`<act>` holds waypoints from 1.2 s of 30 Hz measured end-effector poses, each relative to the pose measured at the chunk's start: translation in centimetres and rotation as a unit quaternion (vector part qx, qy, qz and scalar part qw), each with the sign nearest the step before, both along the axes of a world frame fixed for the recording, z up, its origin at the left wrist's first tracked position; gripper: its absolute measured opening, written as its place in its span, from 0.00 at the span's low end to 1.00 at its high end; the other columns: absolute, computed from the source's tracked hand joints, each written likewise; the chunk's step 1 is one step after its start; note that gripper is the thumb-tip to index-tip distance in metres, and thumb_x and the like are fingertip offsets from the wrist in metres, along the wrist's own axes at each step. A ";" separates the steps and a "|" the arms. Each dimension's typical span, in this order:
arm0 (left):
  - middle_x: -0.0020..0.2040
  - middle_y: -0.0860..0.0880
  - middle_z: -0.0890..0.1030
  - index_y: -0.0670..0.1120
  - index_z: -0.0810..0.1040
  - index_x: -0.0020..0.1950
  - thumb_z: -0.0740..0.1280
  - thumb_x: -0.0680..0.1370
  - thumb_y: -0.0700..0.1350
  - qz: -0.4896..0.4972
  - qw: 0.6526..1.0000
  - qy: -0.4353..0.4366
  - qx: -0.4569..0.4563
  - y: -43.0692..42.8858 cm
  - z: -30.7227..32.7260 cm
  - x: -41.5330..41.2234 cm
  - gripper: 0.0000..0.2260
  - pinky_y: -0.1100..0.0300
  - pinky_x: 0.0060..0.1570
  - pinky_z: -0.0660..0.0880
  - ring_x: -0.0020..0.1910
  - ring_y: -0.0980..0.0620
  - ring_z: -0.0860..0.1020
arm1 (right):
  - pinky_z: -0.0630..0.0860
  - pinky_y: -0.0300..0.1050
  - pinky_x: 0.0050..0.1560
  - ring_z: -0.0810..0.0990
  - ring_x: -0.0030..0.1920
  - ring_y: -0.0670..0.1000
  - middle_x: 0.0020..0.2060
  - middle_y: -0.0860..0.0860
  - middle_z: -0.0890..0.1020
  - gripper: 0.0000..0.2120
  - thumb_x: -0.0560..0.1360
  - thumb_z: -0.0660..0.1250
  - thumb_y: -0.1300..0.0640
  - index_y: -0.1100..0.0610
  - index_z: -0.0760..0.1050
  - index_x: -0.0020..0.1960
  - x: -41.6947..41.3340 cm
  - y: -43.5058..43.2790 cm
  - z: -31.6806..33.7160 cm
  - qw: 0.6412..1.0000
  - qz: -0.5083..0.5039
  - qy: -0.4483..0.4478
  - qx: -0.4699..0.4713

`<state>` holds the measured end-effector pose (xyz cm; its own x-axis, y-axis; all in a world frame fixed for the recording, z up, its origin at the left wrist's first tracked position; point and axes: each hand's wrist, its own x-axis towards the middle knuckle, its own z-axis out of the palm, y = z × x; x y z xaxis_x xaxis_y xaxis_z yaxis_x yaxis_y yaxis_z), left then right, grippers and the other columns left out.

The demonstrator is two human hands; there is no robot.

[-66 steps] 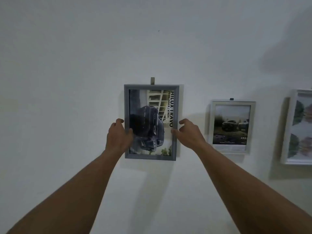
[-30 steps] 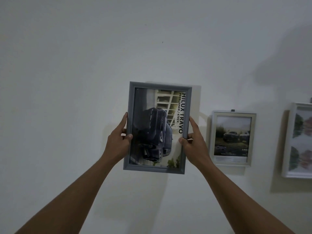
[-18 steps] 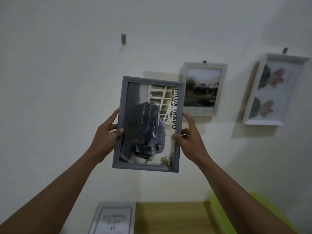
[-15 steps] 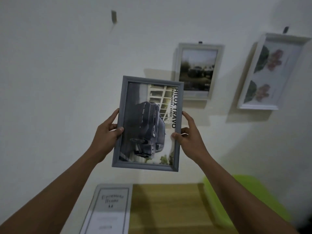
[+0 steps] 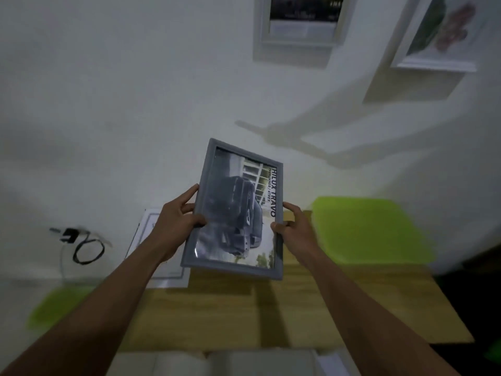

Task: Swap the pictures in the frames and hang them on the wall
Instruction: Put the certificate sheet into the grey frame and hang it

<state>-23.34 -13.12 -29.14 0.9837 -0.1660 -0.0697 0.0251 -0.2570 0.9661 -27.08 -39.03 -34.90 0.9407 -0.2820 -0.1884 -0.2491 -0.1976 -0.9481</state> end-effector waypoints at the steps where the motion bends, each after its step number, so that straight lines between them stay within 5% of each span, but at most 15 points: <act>1: 0.53 0.45 0.83 0.56 0.67 0.74 0.69 0.73 0.31 0.010 1.000 -0.007 0.011 -0.2 -0.6 -0.2 0.34 0.65 0.31 0.76 0.40 0.52 0.83 | 0.75 0.43 0.34 0.76 0.36 0.52 0.43 0.59 0.78 0.26 0.79 0.67 0.64 0.51 0.65 0.74 0.0 0.2 -1.0 1.000 0.007 0.018 0.000; 3: 0.54 0.47 0.82 0.57 0.68 0.73 0.69 0.73 0.33 0.034 0.998 -0.027 0.040 -0.6 -1.9 -0.6 0.33 0.67 0.31 0.77 0.46 0.49 0.82 | 0.76 0.40 0.36 0.78 0.40 0.49 0.51 0.57 0.79 0.27 0.80 0.67 0.63 0.54 0.63 0.76 0.5 0.9 -2.7 0.999 0.018 0.044 0.001; 6: 0.54 0.50 0.81 0.57 0.69 0.73 0.70 0.73 0.35 0.050 0.990 -0.078 0.106 -1.4 -3.6 -1.0 0.32 0.74 0.31 0.74 0.46 0.57 0.80 | 0.76 0.46 0.55 0.76 0.61 0.52 0.72 0.54 0.70 0.26 0.81 0.64 0.55 0.52 0.61 0.78 2.0 2.1 -3.7 0.999 0.032 0.027 -0.029; 7: 0.55 0.51 0.80 0.56 0.69 0.73 0.71 0.73 0.36 0.047 0.986 -0.096 0.129 -1.7 -4.0 -1.3 0.31 0.77 0.32 0.73 0.47 0.57 0.80 | 0.75 0.48 0.56 0.76 0.61 0.52 0.73 0.53 0.69 0.26 0.81 0.64 0.51 0.50 0.62 0.78 2.6 2.6 -3.4 0.999 0.037 0.016 -0.016; 13: 0.53 0.54 0.79 0.54 0.73 0.69 0.69 0.72 0.35 -0.008 0.975 -0.124 0.183 -4.9 -5.0 -3.7 0.28 0.74 0.38 0.73 0.50 0.58 0.77 | 0.82 0.59 0.53 0.79 0.60 0.54 0.64 0.49 0.76 0.31 0.74 0.70 0.39 0.41 0.63 0.73 4.7 4.6 0.1 0.994 0.037 -0.001 0.107; 16: 0.53 0.55 0.81 0.53 0.74 0.69 0.70 0.70 0.36 -0.030 0.980 -0.114 0.157 -6.7 -5.3 -4.5 0.28 0.68 0.44 0.78 0.50 0.58 0.79 | 0.83 0.58 0.49 0.81 0.57 0.55 0.64 0.51 0.75 0.35 0.72 0.75 0.46 0.41 0.61 0.72 4.6 3.3 -0.4 0.994 0.013 -0.001 0.111; 19: 0.56 0.54 0.82 0.52 0.75 0.68 0.71 0.70 0.38 -0.071 0.984 -0.103 0.123 -8.5 -6.5 -5.7 0.27 0.60 0.51 0.79 0.54 0.58 0.80 | 0.84 0.58 0.43 0.81 0.48 0.57 0.57 0.56 0.77 0.32 0.77 0.69 0.55 0.41 0.57 0.74 4.2 1.5 -1.0 0.997 -0.012 0.009 0.075; 23: 0.58 0.54 0.81 0.53 0.75 0.67 0.72 0.73 0.52 -0.095 0.985 -0.099 0.106 -10.6 -8.7 -6.5 0.22 0.58 0.54 0.79 0.56 0.62 0.78 | 0.73 0.42 0.30 0.75 0.34 0.49 0.42 0.50 0.76 0.29 0.81 0.61 0.58 0.44 0.56 0.78 3.2 -0.9 -2.4 0.999 -0.031 0.006 0.024; 27: 0.66 0.50 0.76 0.51 0.72 0.70 0.68 0.78 0.51 0.007 0.980 -0.082 0.179 -10.0 -11.2 -4.2 0.21 0.59 0.60 0.68 0.64 0.51 0.73 | 0.70 0.53 0.35 0.72 0.37 0.57 0.40 0.61 0.76 0.29 0.82 0.59 0.60 0.40 0.56 0.78 2.5 -4.0 -4.5 0.995 -0.021 0.033 0.095; 30: 0.70 0.46 0.72 0.49 0.63 0.76 0.68 0.78 0.46 0.021 0.976 0.040 0.211 -8.0 -13.1 -1.2 0.28 0.56 0.59 0.68 0.66 0.43 0.72 | 0.63 0.51 0.32 0.64 0.30 0.53 0.30 0.55 0.67 0.32 0.81 0.59 0.65 0.39 0.57 0.77 2.1 -5.7 -6.3 0.989 -0.011 0.058 0.133; 33: 0.65 0.42 0.76 0.50 0.57 0.78 0.70 0.76 0.41 -0.019 0.970 0.207 0.125 -6.8 -14.9 1.0 0.34 0.45 0.56 0.77 0.57 0.40 0.78 | 0.65 0.53 0.34 0.66 0.31 0.54 0.33 0.56 0.69 0.33 0.79 0.60 0.67 0.38 0.60 0.75 2.3 -6.5 -7.8 0.984 -0.007 0.079 0.158; 36: 0.60 0.43 0.80 0.51 0.61 0.77 0.74 0.67 0.46 -0.030 0.971 0.197 0.130 -6.3 -16.2 1.7 0.40 0.44 0.53 0.79 0.53 0.41 0.80 | 0.66 0.53 0.35 0.68 0.32 0.54 0.34 0.57 0.71 0.33 0.79 0.60 0.68 0.39 0.59 0.75 2.8 -6.8 -9.2 0.984 0.005 0.112 0.137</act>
